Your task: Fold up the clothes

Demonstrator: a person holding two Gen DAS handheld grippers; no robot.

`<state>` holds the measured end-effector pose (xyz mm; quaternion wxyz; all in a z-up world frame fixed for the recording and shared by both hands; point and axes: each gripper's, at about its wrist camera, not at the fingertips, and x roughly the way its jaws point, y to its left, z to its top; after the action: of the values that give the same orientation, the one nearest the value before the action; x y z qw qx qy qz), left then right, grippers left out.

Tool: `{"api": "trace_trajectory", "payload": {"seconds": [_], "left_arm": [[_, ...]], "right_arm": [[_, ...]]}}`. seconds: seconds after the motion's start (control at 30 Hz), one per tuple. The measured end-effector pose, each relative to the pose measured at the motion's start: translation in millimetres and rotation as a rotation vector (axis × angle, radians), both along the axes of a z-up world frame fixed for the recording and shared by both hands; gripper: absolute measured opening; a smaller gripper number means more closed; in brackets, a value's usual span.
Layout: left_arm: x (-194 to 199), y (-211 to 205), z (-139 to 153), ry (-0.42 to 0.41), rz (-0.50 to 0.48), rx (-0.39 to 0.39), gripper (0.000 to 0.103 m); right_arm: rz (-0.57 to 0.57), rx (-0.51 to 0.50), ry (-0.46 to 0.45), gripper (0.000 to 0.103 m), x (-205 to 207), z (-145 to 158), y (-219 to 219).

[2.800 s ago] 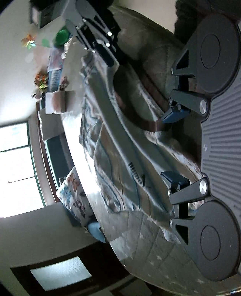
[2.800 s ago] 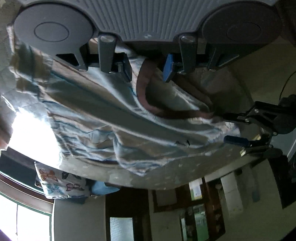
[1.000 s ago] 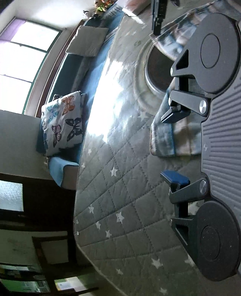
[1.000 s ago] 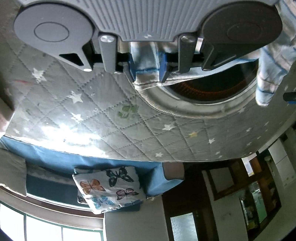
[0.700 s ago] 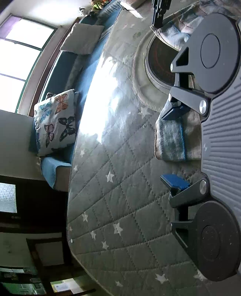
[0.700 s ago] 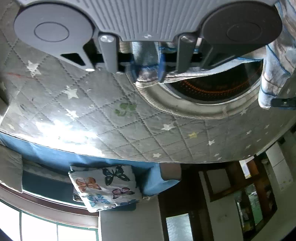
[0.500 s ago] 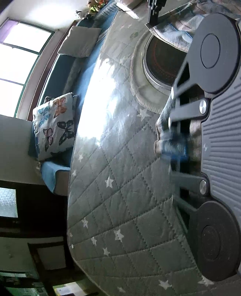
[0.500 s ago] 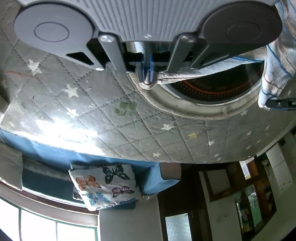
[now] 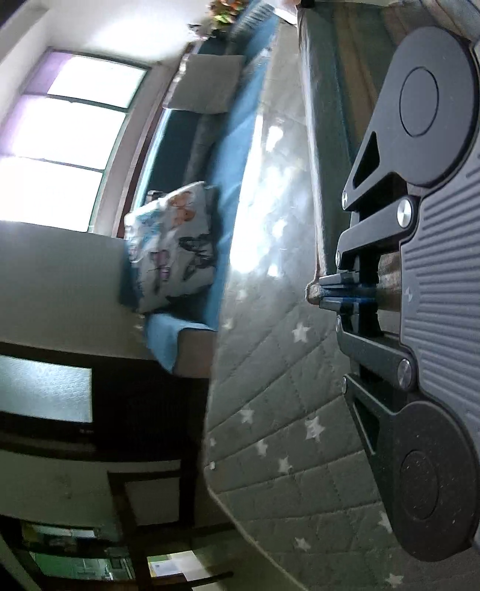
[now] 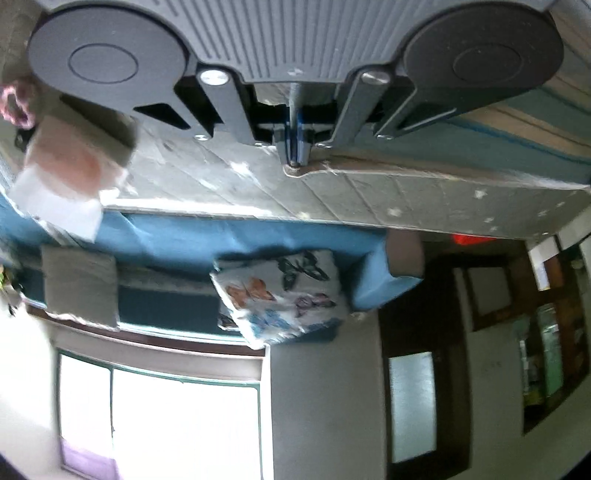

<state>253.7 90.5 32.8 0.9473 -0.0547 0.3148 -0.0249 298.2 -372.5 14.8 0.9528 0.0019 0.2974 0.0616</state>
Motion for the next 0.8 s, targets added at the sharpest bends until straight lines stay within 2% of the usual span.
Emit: {"api": "trace_trajectory", "payload": {"seconds": [0.13,0.3,0.4,0.5,0.53,0.57,0.63,0.7,0.8], "left_arm": [[14.6,-15.4,-17.4,0.04,-0.015,0.083,0.005],[22.5,-11.2,-17.3,0.003,0.009,0.059,0.005],[35.3,-12.9,-28.4,0.043,0.039,0.099,0.009],[40.5,-10.0,-35.1,0.096,0.044,0.102,0.01],[37.7,-9.5,-33.8,0.103,0.046,0.108,0.021],[33.8,-10.3,-31.3,0.103,0.043,0.118,0.039],[23.2,-10.3,-24.4,0.082,0.037,0.139,0.053],[10.7,-10.5,-16.2,0.076,0.026,0.148,0.055],[-8.3,-14.3,-7.4,0.085,0.013,0.144,0.067]], "right_arm": [[0.011,-0.035,0.05,0.002,14.1,-21.3,7.7],[-0.007,-0.013,0.021,0.002,29.2,-22.8,11.3],[-0.013,-0.035,0.056,0.003,39.1,-33.5,13.3],[-0.016,-0.046,0.11,0.006,42.7,-38.7,15.1],[-0.009,-0.046,0.117,0.007,40.8,-38.3,14.1],[0.004,-0.039,0.126,0.007,37.4,-35.6,13.5],[0.021,-0.032,0.132,0.008,29.9,-30.8,13.0],[0.05,-0.026,0.149,0.008,22.0,-26.4,13.1],[0.105,-0.025,0.181,0.009,1.9,-22.7,20.3]]}}
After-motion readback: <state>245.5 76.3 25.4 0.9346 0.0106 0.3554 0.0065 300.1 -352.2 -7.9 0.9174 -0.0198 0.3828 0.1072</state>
